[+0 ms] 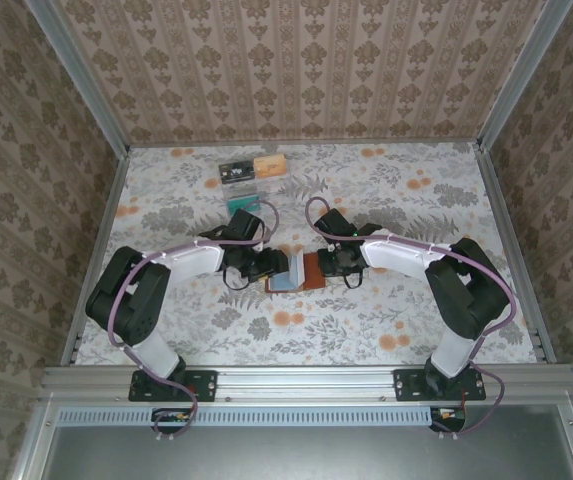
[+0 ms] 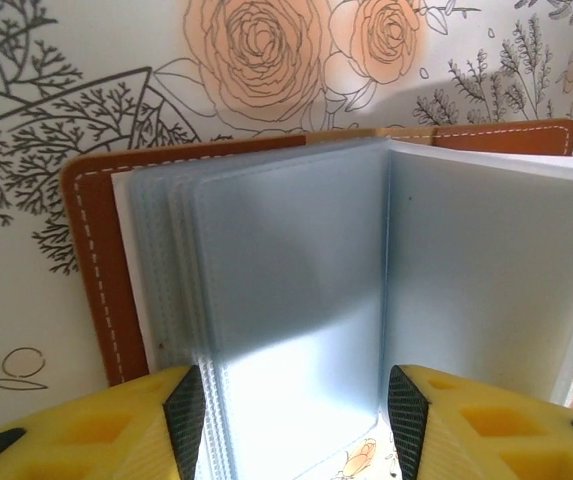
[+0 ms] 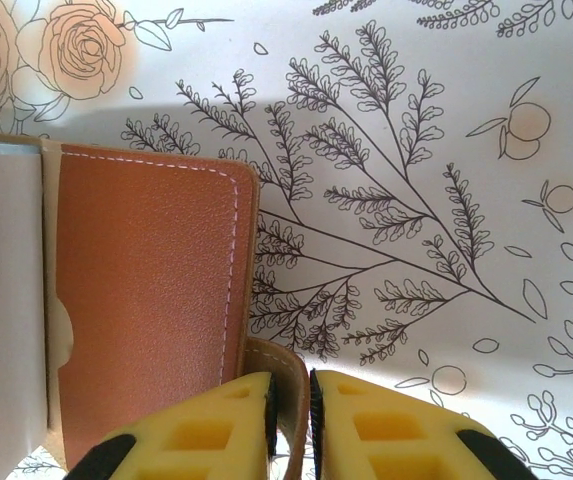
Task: Take the credit cards out of the card holder
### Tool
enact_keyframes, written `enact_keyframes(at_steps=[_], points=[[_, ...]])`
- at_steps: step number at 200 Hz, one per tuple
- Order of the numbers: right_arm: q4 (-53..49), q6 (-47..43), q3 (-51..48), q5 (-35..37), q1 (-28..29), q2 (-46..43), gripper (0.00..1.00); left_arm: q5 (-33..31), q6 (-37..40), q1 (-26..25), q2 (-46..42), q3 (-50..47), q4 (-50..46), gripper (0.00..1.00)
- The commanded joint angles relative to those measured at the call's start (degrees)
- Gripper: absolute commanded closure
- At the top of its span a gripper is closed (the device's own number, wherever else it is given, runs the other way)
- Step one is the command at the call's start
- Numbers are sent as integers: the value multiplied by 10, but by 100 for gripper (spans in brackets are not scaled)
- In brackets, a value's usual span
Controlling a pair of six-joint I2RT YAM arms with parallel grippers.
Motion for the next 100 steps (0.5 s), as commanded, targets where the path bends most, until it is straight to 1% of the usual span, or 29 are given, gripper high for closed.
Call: enact_keyframes(at_steps=[1, 30, 83, 93, 100], points=[[9, 12, -7, -12, 3, 11, 80, 22, -9, -8, -1, 6, 24, 47], [9, 14, -7, -14, 3, 14, 80, 38, -12, -13, -4, 7, 45, 48], [10, 17, -7, -14, 3, 14, 79, 38, -6, -24, -1, 26, 33, 47], [10, 17, -7, -14, 2, 13, 79, 38, -5, -24, 0, 27, 32, 45], [10, 17, -6, -14, 3, 12, 78, 38, -5, -24, 1, 27, 33, 42]])
